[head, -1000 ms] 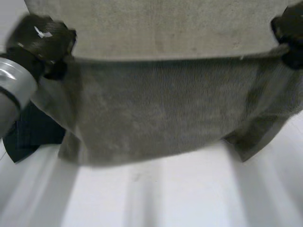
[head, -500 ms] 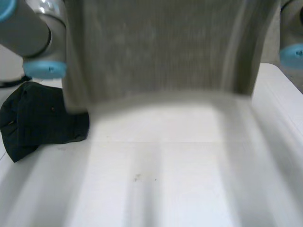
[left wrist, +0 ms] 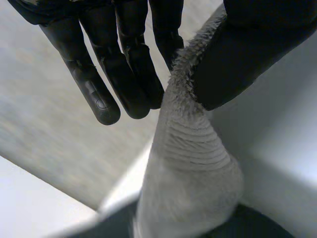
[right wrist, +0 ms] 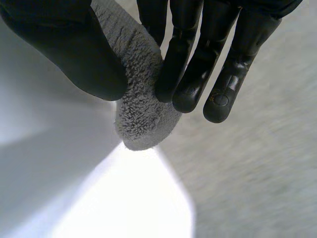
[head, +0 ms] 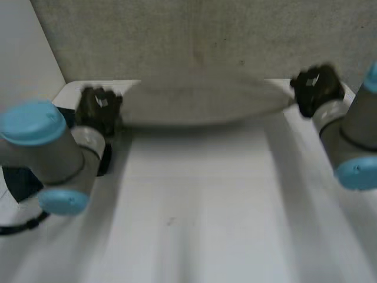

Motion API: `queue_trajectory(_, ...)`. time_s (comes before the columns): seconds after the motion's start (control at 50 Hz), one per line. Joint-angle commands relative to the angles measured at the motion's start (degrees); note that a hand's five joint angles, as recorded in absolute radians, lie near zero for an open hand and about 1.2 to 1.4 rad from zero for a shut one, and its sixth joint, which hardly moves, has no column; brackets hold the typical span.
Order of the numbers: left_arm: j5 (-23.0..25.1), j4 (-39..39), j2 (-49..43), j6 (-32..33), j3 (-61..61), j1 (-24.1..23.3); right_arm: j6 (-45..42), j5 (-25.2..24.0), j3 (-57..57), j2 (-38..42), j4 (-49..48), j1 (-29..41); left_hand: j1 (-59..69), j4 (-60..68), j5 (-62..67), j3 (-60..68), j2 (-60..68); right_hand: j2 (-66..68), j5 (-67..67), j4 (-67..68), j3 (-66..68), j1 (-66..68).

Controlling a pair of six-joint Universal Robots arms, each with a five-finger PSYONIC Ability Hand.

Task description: Fold the laundry.

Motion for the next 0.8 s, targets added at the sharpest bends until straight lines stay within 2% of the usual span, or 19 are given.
queue_trajectory(0.02,-0.56,-2.70,-5.68,0.23,-3.95,-0.29,0.44,-0.15,6.99,1.97,3.19,-0.13,14.94,11.24,13.22,11.67,11.38,12.88,13.21,11.67,12.35,23.32)
queue_trajectory(0.1,-0.47,-5.43,-5.41,0.15,-6.15,-0.29,0.44,-0.41,10.33,1.18,4.08,-1.36,14.94,11.24,13.22,11.67,11.38,12.88,13.21,11.67,12.35,23.32)
queue_trajectory(0.12,-0.39,-5.70,-5.24,0.15,-6.59,-0.20,0.35,-0.41,11.03,0.91,4.17,-1.71,11.47,7.76,9.75,8.20,7.90,12.88,13.21,11.67,12.35,23.32)
queue_trajectory(0.14,-0.21,-6.05,-5.06,0.15,-7.47,-0.11,0.35,-0.58,12.34,0.22,4.17,-2.32,-1.89,-5.59,-3.61,-5.16,-5.45,12.88,13.21,11.67,12.35,23.32)
queue_trajectory(0.18,-0.21,-6.05,-4.54,0.15,-8.35,-0.02,0.35,-0.85,13.49,-0.75,4.17,-2.86,-20.26,-23.96,-21.98,-23.53,-23.82,12.88,13.21,11.67,12.35,23.32)
queue_trajectory(0.22,-0.21,-5.36,-4.10,0.06,-9.14,0.24,0.44,-1.90,14.99,-2.69,4.17,-3.65,-28.57,-32.28,-30.29,-31.84,-32.13,12.88,13.21,11.67,12.35,23.32)
queue_trajectory(0.36,-0.12,-3.68,-3.92,-0.29,-9.41,4.10,2.11,-5.15,18.07,-4.54,4.17,-6.19,-28.61,-32.31,-30.32,-31.87,-32.17,12.88,13.21,11.67,12.35,23.32)
queue_trajectory(0.5,0.49,-3.77,-1.99,-0.73,-10.46,7.89,4.04,-5.68,18.51,-4.63,4.17,-7.60,-27.60,-31.30,-29.31,-30.86,-31.16,12.88,13.21,11.67,12.35,23.32)
queue_trajectory(0.58,3.04,-3.86,-1.28,-1.00,-11.08,9.03,4.22,-5.77,18.60,-4.63,4.17,-7.69,-26.59,-30.29,-28.31,-29.86,-30.15,12.88,13.21,11.67,12.35,23.32)
queue_trajectory(0.66,7.51,-4.30,-1.11,-1.26,-11.43,11.13,4.22,-5.86,18.60,-4.63,4.17,-7.61,-23.74,-27.44,-25.46,-27.01,-27.30,12.88,13.21,11.67,12.35,23.32)
queue_trajectory(0.8,9.54,-4.47,-1.63,-1.26,-10.38,13.51,4.31,-5.77,18.60,-4.63,4.17,-7.60,-21.38,-25.08,-23.09,-24.64,-24.94,12.88,13.21,11.67,12.35,23.32)
